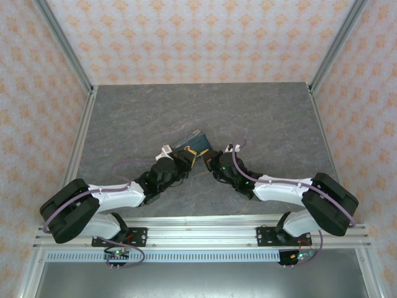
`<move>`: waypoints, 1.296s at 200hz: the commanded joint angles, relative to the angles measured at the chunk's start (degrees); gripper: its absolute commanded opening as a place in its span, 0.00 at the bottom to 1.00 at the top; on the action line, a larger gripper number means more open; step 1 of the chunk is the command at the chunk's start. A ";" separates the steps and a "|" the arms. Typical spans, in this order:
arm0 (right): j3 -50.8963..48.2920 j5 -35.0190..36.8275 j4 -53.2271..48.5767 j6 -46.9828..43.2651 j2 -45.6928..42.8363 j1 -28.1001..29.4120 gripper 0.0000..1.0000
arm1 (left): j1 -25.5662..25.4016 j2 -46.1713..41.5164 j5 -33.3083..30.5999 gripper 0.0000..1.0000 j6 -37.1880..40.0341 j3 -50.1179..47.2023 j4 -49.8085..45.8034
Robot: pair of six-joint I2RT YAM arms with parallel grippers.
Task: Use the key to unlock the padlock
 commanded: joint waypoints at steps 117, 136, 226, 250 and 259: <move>-2.56 -4.18 13.25 0.76 2.66 2.15 0.00 | -0.96 0.41 -1.02 0.00 -2.65 0.51 12.71; -2.32 -4.81 12.50 0.83 2.93 2.15 0.00 | -0.94 -0.16 -1.44 0.00 -2.34 0.53 12.65; -2.39 -5.72 11.37 -0.12 4.67 2.13 0.00 | -1.02 -0.95 0.26 0.00 -1.31 2.24 10.16; -3.02 -4.87 13.20 -3.38 4.61 2.11 0.00 | -1.02 -1.23 0.66 0.00 -1.02 2.33 8.32; -3.58 -4.26 14.65 -4.72 4.53 2.15 0.00 | -1.03 -1.32 0.88 0.00 -0.81 2.38 7.75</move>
